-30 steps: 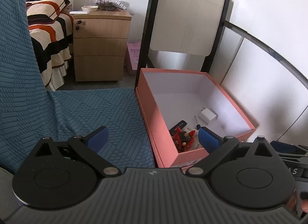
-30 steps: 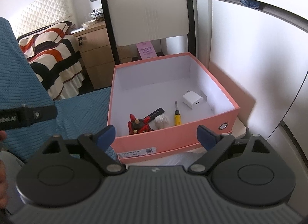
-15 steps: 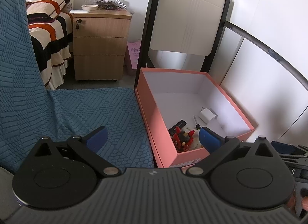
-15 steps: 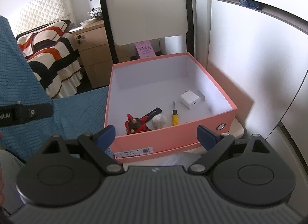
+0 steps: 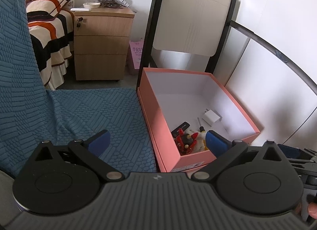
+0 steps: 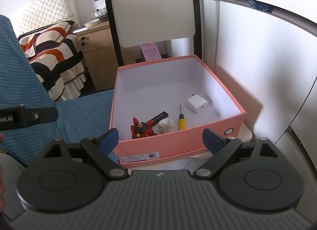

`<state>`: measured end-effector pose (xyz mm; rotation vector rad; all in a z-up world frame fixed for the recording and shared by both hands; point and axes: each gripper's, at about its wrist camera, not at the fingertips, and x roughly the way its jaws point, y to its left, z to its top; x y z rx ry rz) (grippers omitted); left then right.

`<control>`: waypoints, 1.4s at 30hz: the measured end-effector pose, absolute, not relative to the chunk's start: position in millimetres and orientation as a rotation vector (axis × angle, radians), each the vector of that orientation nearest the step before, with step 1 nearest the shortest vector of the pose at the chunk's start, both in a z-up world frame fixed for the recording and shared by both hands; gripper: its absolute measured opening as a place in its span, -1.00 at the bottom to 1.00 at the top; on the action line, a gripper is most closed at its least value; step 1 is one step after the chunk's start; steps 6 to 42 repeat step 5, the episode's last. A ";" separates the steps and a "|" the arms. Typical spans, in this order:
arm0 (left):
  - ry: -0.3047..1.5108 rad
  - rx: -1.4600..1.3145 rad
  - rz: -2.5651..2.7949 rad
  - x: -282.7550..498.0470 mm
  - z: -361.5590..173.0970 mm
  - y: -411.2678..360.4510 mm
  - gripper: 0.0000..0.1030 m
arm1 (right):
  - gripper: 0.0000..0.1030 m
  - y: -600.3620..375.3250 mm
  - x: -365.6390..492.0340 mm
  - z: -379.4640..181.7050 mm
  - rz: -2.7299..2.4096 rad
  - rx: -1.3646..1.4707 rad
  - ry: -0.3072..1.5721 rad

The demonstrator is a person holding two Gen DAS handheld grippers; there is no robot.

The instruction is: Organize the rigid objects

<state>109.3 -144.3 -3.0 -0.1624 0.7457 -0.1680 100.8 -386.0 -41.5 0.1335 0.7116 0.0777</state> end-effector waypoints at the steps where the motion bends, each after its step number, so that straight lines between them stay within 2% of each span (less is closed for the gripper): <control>1: 0.743 -0.163 -0.168 109.0 -2.9 -143.9 1.00 | 0.80 -385.7 100.9 -41.9 0.078 0.133 0.714; 42: 0.738 -0.166 -0.168 108.3 -2.8 -143.4 1.00 | 0.80 -386.0 102.8 -45.5 0.079 0.143 0.732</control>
